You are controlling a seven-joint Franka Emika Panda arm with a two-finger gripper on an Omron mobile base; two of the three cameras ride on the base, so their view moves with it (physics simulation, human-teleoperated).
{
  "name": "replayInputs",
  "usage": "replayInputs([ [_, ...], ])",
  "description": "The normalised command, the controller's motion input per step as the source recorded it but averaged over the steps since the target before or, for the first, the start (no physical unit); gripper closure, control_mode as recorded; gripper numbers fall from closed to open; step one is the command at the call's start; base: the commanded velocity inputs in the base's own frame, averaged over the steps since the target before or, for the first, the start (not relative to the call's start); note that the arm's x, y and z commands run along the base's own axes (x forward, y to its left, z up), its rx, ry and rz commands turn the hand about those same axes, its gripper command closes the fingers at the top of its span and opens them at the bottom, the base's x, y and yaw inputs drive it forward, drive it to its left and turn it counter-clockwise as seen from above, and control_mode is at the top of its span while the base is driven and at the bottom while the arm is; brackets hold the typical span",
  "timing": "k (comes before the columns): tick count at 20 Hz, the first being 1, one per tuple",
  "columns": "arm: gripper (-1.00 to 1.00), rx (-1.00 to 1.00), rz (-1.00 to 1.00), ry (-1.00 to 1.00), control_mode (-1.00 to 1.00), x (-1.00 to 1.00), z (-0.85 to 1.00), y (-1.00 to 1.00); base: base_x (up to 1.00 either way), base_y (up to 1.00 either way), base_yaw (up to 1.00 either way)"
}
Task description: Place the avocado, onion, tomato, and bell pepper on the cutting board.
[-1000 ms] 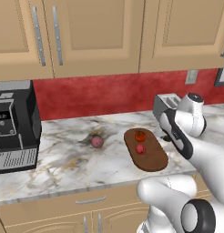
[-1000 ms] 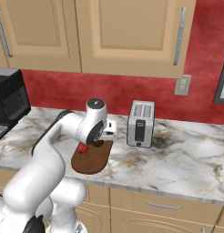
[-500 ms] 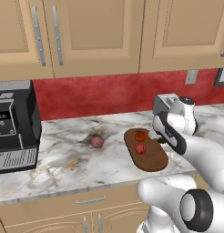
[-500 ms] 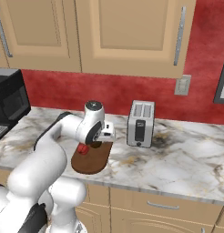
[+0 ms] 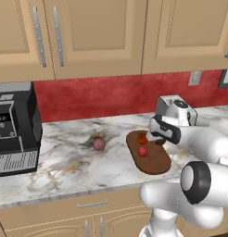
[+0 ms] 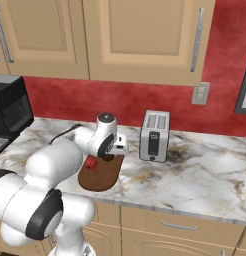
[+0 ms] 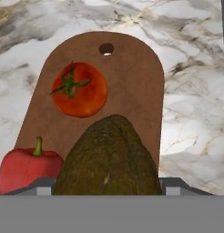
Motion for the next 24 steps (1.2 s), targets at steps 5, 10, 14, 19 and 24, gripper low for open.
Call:
replayInputs([
  [5, 1.00, 0.00, 0.00, 0.01, -1.00, 0.20, -0.17, 0.00, 0.00, 0.00, 0.00],
  [10, 1.00, 0.00, 0.00, 0.01, -1.00, 0.14, -0.13, 0.00, 0.00, 0.00, 0.00],
  [14, 1.00, 0.00, 0.00, 0.01, -1.00, 0.10, -0.17, 0.00, 0.00, 0.00, 0.00],
  [19, 1.00, 0.00, 0.00, 0.03, -1.00, 0.14, -0.25, 0.00, 0.00, 0.00, 0.00],
  [24, 1.00, 0.00, 0.00, 0.01, -1.00, 0.08, -0.21, 0.00, 0.00, 0.00, 0.00],
])
